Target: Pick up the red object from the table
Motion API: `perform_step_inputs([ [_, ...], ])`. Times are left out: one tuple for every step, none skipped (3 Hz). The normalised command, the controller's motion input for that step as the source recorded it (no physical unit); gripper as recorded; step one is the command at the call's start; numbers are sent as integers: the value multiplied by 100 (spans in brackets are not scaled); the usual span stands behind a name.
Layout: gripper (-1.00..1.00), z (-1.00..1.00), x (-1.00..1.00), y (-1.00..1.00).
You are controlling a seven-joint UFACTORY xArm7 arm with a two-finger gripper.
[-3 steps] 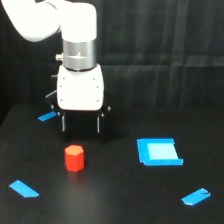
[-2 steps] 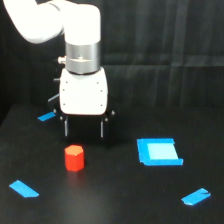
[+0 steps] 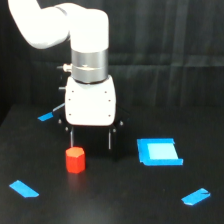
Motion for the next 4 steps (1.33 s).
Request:
perform_step_inputs([
  [99,0,27,-80],
  [100,-3,25,-94],
  [100,-13,18,-84],
  [100,-27,5,-45],
])
